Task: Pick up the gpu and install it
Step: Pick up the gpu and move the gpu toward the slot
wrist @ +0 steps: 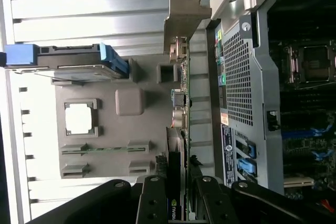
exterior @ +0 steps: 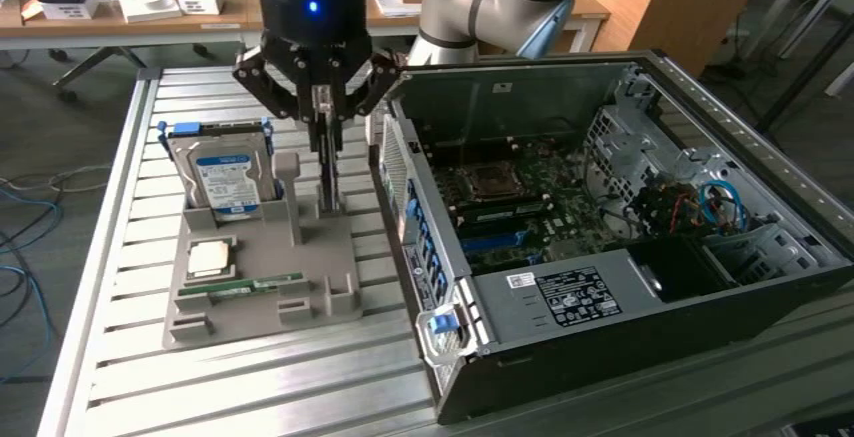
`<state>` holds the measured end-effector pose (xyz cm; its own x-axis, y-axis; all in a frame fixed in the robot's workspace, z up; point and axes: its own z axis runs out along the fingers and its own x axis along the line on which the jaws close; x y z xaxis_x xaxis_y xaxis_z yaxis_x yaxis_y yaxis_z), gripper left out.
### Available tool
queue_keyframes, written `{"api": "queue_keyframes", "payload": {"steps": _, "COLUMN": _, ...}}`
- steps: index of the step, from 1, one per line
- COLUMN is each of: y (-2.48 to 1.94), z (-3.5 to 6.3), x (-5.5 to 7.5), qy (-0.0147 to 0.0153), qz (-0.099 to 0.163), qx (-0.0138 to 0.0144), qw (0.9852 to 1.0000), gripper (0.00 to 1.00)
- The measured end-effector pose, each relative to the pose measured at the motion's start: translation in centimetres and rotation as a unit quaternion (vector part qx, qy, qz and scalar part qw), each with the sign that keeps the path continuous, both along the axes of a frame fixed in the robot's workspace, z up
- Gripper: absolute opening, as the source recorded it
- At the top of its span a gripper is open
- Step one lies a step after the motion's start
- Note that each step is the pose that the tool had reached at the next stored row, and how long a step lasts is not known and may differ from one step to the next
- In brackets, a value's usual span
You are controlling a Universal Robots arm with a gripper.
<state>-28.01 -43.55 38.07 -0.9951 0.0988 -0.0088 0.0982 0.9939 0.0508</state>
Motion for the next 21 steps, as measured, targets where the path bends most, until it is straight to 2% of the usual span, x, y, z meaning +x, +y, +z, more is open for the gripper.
{"api": "queue_keyframes", "payload": {"steps": 11, "y": 0.00, "z": 4.50, "x": 0.0, "qy": -0.0001, "qz": 0.000, "qx": 0.0000, "qw": 1.0000, "gripper": 0.27}}
{"api": "queue_keyframes", "payload": {"steps": 18, "y": 0.00, "z": 6.48, "x": 0.0, "qy": -0.0002, "qz": 0.000, "qx": 0.0000, "qw": 1.0000, "gripper": 0.27}}
{"api": "queue_keyframes", "payload": {"steps": 21, "y": 0.00, "z": 6.62, "x": 0.0, "qy": -0.0002, "qz": 0.000, "qx": 0.0001, "qw": 1.0000, "gripper": 0.27}}
